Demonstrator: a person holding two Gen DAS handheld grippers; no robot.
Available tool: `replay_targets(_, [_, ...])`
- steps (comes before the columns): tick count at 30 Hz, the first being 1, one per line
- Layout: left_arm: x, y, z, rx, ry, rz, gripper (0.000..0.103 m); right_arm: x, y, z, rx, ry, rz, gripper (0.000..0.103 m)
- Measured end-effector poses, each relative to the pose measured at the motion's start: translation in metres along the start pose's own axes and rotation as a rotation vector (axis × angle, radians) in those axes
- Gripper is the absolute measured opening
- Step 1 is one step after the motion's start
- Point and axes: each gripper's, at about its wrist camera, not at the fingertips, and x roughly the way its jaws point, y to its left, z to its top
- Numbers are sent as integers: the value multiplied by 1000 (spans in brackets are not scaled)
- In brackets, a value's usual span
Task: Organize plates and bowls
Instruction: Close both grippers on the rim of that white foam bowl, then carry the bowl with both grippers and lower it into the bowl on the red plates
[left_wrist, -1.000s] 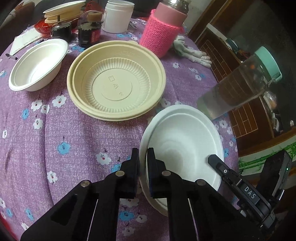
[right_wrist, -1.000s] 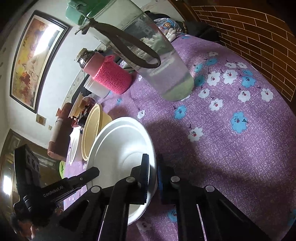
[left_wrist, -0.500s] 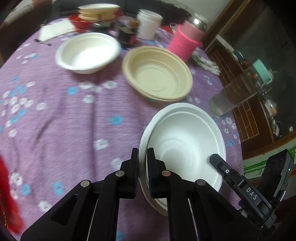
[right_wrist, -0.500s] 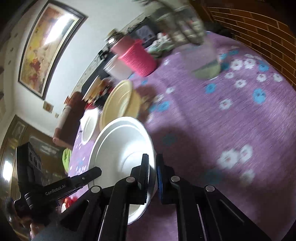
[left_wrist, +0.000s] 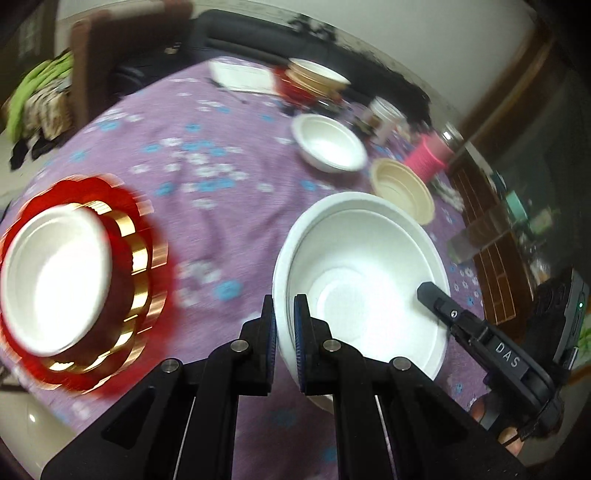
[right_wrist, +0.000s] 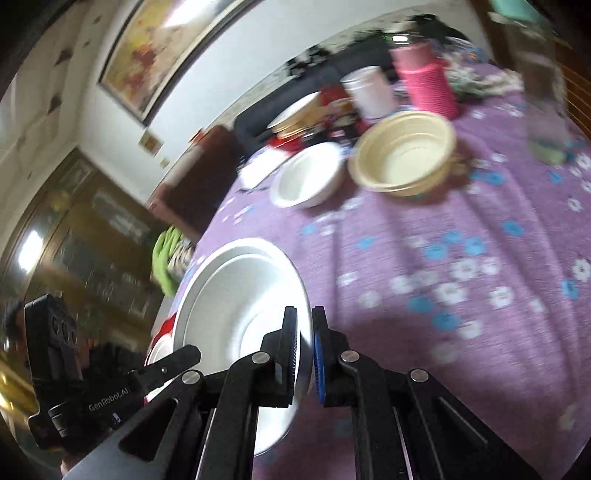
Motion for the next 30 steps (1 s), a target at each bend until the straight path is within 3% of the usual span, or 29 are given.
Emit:
replay_targets(9, [-58,92,3,-161,-101,97,7,44,118,-23,-195,86,90,8])
replay_targets(15, [-68,151,12,-266,-139,148,7,95,179,-39,-268,166,135,7])
replay_targets(25, [-41,205,14,-320,-87,180,7,152,220,-63,-338,215,80,8])
replay_targets(30, [-35,207,14,-298,-81,206,7,164,225,-71,-378,212,44,12])
